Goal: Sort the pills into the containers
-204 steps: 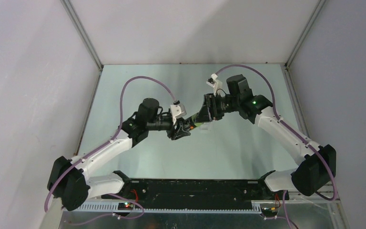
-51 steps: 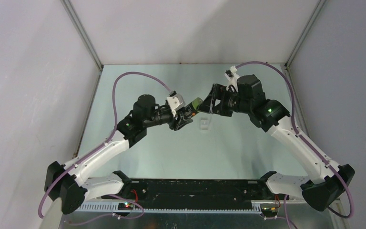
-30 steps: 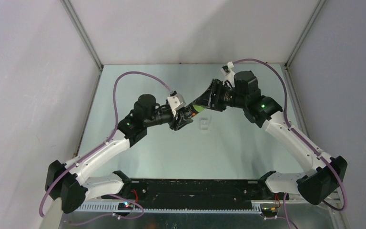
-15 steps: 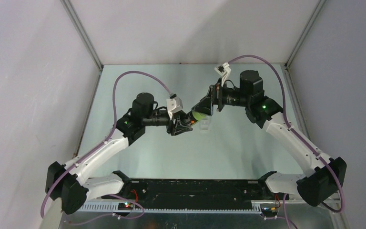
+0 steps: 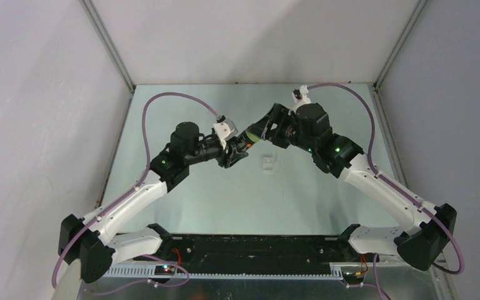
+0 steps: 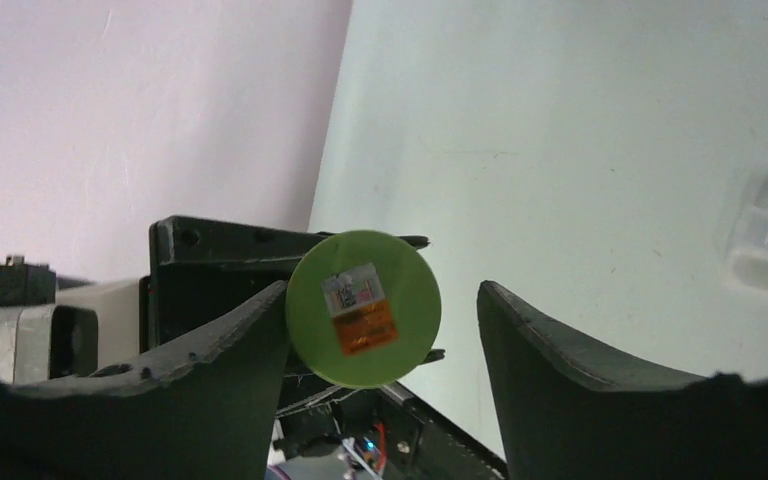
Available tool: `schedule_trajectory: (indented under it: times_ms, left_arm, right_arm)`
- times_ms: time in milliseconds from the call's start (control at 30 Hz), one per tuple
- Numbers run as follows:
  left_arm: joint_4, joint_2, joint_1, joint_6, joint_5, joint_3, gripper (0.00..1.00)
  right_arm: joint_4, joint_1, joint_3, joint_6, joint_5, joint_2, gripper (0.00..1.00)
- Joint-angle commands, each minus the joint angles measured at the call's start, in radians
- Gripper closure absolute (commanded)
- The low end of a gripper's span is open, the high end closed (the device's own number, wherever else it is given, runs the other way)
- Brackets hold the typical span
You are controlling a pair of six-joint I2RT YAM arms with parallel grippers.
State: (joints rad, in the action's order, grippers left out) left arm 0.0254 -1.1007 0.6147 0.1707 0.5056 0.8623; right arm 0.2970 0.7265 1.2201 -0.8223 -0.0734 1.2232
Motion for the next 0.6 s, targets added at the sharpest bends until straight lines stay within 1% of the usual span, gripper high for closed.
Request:
schedule_trajectory:
  times_ms: [0,133,200,233,267,333,367,400,433,467,500,533,567]
  left_arm:
    - [-0.087,0.027,0.001,-0.026,-0.093,0.0,1.0]
    - [-0.095,0.027,0.001,-0.046,-0.091,-0.003,1.0]
    - [-0.096,0.028,0.001,-0.055,-0.087,-0.004,1.0]
    - [-0.096,0.029,0.0,-0.057,-0.085,-0.005,1.0]
    - [-0.094,0.03,0.0,-0.058,-0.084,-0.005,1.0]
    - [-0.088,0.031,0.0,-0.062,-0.069,-0.003,1.0]
    - [-0.084,0.033,0.0,-0.064,-0.055,-0.002,1.0]
    - [-0.077,0.034,0.0,-0.068,-0.048,0.002,1.0]
    - [-0.064,0.031,0.0,-0.071,-0.035,0.005,1.0]
    - [-0.054,0.031,0.0,-0.073,-0.026,0.015,1.0]
    - [-0.038,0.031,0.0,-0.073,-0.002,0.021,1.0]
    - [-0.035,0.03,0.0,-0.073,0.033,0.031,1.0]
    - [-0.033,0.031,0.0,-0.073,0.052,0.034,1.0]
  right_arm:
    - [0.063,0.02,0.044,-0.13,0.149,0.011,0.32]
    - [0.017,0.025,0.044,-0.137,0.102,0.031,0.41]
    - [-0.002,0.024,0.044,-0.137,0.059,0.043,0.5]
    - [-0.017,0.024,0.044,-0.135,0.043,0.052,0.53]
    - [-0.027,0.023,0.044,-0.125,0.01,0.057,0.59]
    - [-0.063,0.023,0.043,-0.094,-0.041,0.06,0.67]
    - [-0.085,0.022,0.04,-0.082,-0.057,0.059,0.69]
    - [-0.096,0.02,0.03,-0.041,-0.089,0.051,0.71]
    - [-0.143,0.019,0.017,-0.014,-0.111,0.043,0.72]
    - [-0.171,0.023,-0.017,0.057,-0.156,0.021,0.72]
    - [-0.234,0.023,-0.04,0.091,-0.182,0.008,0.72]
    - [-0.296,0.02,-0.079,0.154,-0.262,-0.017,0.71]
    - [-0.324,0.008,-0.094,0.188,-0.306,-0.028,0.7]
